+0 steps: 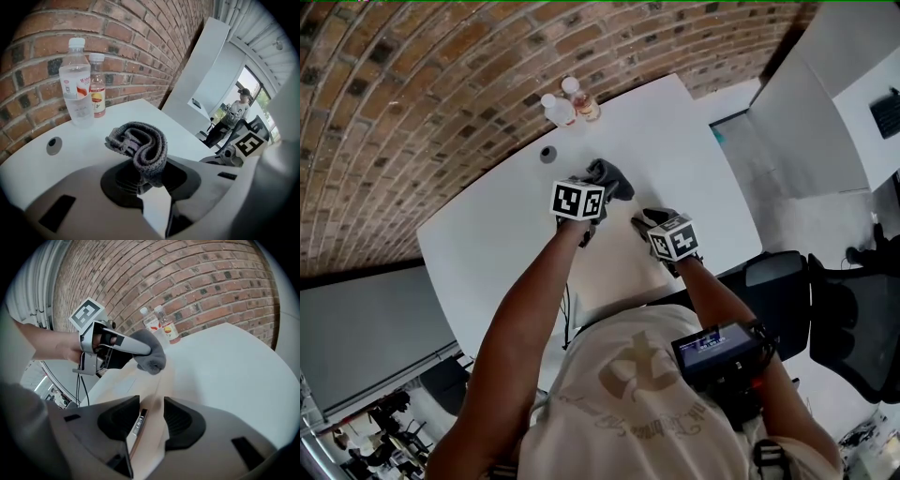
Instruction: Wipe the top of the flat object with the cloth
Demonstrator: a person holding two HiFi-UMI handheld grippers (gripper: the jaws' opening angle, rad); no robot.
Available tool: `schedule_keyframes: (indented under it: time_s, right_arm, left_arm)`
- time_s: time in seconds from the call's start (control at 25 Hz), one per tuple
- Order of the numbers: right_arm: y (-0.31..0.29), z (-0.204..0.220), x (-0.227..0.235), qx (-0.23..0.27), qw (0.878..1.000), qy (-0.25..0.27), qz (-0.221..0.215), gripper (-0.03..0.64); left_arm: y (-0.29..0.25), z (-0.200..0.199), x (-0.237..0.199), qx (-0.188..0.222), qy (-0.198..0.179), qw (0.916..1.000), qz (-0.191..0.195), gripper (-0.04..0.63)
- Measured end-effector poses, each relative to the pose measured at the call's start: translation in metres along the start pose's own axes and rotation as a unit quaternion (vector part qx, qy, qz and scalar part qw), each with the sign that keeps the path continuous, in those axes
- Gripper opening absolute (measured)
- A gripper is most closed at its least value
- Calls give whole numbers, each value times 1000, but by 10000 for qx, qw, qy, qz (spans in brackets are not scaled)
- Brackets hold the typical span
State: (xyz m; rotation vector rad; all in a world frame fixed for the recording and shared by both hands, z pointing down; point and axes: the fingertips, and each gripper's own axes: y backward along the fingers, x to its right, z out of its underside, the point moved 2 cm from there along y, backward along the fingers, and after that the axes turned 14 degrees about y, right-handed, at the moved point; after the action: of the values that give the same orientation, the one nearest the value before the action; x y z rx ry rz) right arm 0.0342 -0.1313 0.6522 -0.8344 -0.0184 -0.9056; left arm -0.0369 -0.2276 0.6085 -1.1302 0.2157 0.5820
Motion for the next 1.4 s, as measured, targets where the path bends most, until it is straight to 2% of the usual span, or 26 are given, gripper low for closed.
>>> schedule_keyframes:
  time_s: [0.2,0.4,1.0,1.4]
  right_arm:
    - [1,1,0,-35,10000,30,35,175]
    - [1,0,0,-49,9999,34,102,174]
    - [0,1,1,-84,9998,24,192,175]
    - [0,0,0,-66,9997,-30,228,175]
  left_arm:
    - [9,10,-14,-200,-165,9994,-207,107]
    - [27,23,-32,-232,-146,9991,-335,106]
    - [89,67,-103,-5,389,9959,-812,107]
    - [126,98,-136,369,921,9895,-1047,107]
